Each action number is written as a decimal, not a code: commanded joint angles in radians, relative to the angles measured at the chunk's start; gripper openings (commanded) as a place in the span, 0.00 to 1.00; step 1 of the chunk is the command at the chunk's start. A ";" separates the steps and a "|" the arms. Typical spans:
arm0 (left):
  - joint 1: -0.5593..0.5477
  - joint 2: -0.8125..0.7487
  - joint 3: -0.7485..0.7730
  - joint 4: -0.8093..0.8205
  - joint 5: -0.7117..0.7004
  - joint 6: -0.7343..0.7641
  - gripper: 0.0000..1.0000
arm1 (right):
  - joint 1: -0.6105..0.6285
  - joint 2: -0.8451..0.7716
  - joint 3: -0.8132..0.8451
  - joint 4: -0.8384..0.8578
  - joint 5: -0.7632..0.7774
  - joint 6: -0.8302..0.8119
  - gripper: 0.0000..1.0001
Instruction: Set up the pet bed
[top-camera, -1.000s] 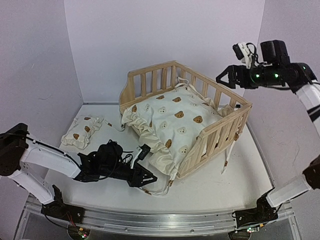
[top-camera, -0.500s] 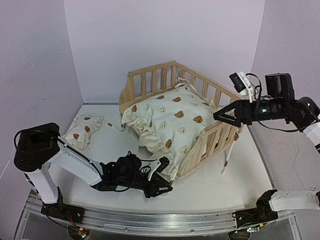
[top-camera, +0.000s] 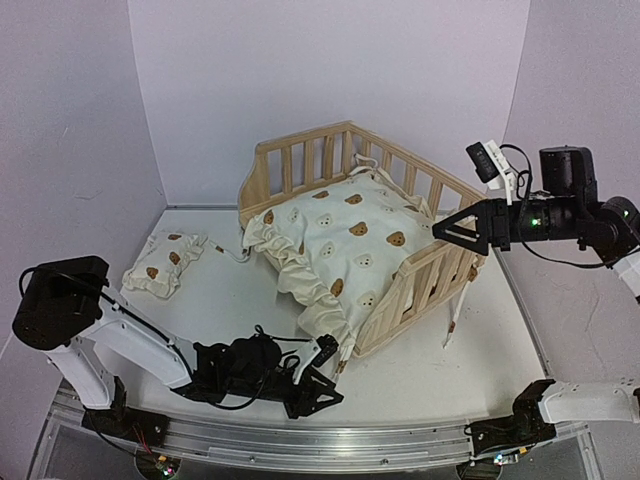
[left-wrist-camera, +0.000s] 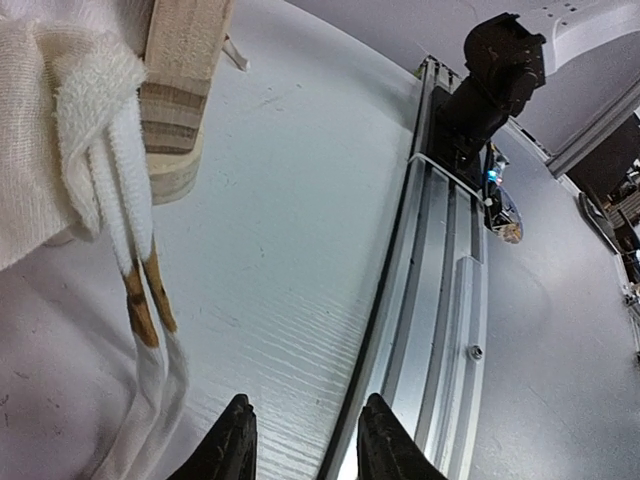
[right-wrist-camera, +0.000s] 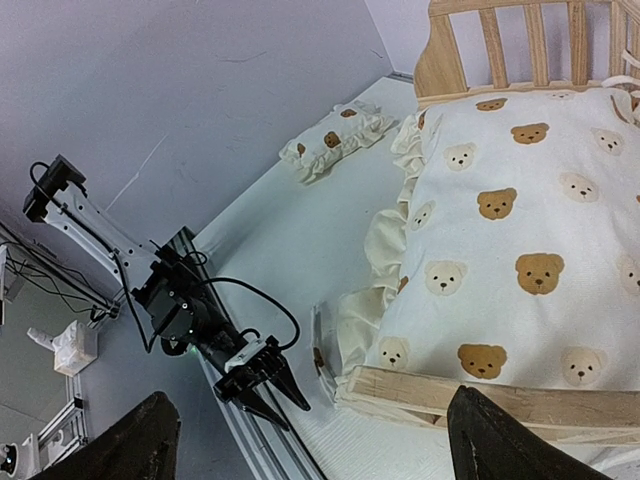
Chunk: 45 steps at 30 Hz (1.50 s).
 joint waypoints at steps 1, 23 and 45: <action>0.003 0.058 0.108 -0.061 -0.081 0.025 0.33 | 0.003 -0.025 -0.008 0.034 -0.005 -0.022 0.94; -0.050 0.199 0.194 -0.134 -0.356 0.208 0.30 | 0.003 -0.053 -0.015 0.025 -0.016 -0.033 0.94; 0.112 -0.132 0.276 -0.197 0.229 0.046 0.00 | 0.003 -0.152 -0.288 0.002 -0.046 -0.108 0.75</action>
